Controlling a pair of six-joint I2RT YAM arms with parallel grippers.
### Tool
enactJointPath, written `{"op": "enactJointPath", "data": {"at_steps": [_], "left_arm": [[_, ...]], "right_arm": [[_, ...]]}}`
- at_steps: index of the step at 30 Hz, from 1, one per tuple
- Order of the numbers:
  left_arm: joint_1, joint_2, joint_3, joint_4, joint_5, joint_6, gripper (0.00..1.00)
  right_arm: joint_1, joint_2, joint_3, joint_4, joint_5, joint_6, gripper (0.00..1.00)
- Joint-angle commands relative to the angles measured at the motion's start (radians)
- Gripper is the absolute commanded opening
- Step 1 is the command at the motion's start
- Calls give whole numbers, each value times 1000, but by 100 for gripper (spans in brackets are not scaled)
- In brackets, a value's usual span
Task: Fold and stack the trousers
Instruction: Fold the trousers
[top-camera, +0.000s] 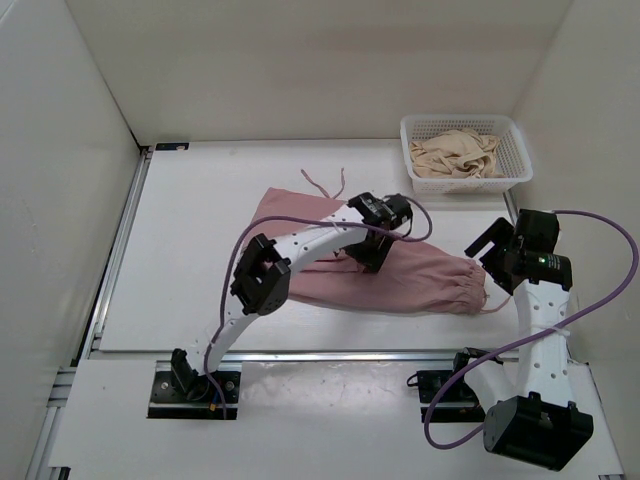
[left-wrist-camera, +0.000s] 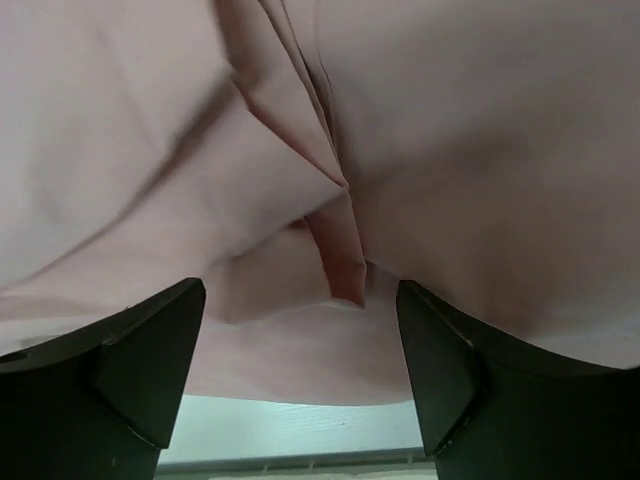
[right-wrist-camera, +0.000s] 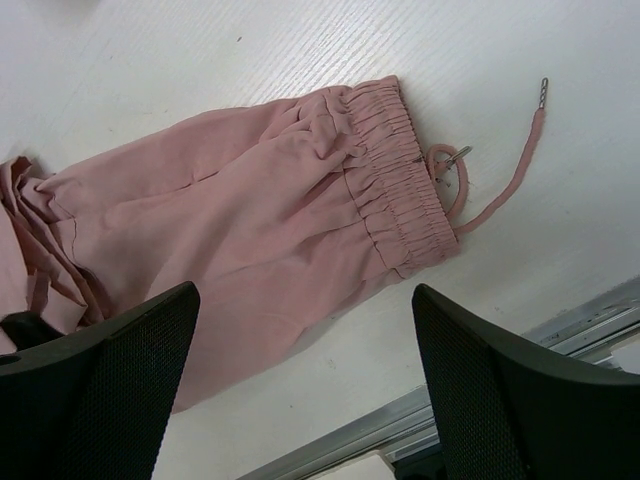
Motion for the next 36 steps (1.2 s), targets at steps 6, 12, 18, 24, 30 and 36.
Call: {"op": "enactJointPath", "data": {"at_steps": [6,12,18,24,30,36], "left_arm": [[12,-4,-26,-2,-50,-23,81],[12,45,43,-13,-106,-45,70],[23,77,66,30,-77,-19,63],[23,7,69,10,-71,-29,10],[61,-221,-1,10,-71,-20,10],[50,-343,-89,-1,-80,-33,10]], "right_arm": [[1,-6,-1,-11,15,-30,92],[1,-6,-1,-2,6,-30,92],[1,-6,-1,-2,6,-30,92],[1,-6,18,-2,6,-30,92],[1,3,27,-2,6,-30,92],[1,3,27,-2,-3,-30,92]]}}
